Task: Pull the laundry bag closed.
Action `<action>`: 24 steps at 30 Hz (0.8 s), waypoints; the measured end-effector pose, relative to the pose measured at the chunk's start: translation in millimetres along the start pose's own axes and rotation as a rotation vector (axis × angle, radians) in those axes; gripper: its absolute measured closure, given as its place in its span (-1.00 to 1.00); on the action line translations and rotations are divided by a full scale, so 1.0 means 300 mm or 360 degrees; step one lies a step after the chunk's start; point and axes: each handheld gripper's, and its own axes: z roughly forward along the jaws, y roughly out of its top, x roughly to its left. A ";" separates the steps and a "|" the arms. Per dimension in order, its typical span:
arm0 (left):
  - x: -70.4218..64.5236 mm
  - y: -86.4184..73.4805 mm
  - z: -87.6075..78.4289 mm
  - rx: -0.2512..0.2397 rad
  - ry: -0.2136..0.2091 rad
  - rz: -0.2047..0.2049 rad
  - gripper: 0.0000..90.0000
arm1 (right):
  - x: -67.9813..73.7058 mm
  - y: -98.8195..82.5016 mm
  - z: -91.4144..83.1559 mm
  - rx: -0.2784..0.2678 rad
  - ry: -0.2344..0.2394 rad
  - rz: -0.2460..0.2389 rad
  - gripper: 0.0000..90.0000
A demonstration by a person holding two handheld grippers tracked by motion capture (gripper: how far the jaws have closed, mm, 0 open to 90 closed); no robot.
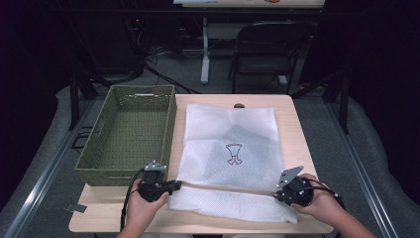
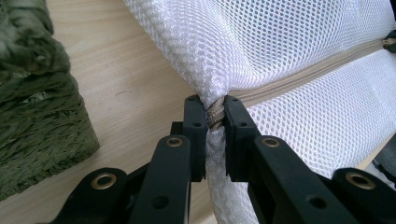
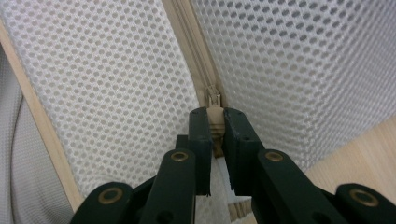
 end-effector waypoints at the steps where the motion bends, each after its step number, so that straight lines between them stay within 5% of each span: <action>1: 0.001 0.000 0.000 0.0005 0.0000 0.0006 0.82 | -0.002 -0.005 -0.002 -0.0001 -0.0002 0.0005 0.82; 24: -0.001 0.004 0.005 0.0026 0.0018 0.0006 0.82 | -0.020 -0.079 -0.040 0.0028 -0.0024 0.0059 0.82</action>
